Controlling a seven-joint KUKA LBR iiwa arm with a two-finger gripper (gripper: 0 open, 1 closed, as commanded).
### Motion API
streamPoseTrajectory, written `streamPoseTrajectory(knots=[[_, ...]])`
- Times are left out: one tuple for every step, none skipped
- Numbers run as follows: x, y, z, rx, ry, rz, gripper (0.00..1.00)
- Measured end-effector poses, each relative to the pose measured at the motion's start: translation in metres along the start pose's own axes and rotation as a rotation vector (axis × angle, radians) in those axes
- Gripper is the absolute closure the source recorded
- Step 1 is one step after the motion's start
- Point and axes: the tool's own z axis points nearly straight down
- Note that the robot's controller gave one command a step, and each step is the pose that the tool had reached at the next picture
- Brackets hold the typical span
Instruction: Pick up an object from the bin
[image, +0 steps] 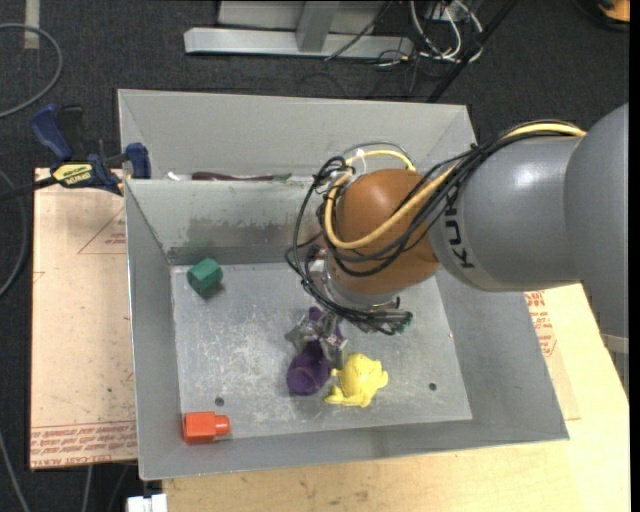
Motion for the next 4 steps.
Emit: streamPoseTrajectory(knots=[[0.000,0.000,-0.007,-0.001,0.000,0.001,1.00],[0.000,0.000,-0.017,-0.001,0.000,0.001,1.00],[-0.001,0.000,-0.025,0.001,-0.002,0.001,1.00],[-0.001,0.000,-0.029,0.001,-0.002,0.001,1.00]])
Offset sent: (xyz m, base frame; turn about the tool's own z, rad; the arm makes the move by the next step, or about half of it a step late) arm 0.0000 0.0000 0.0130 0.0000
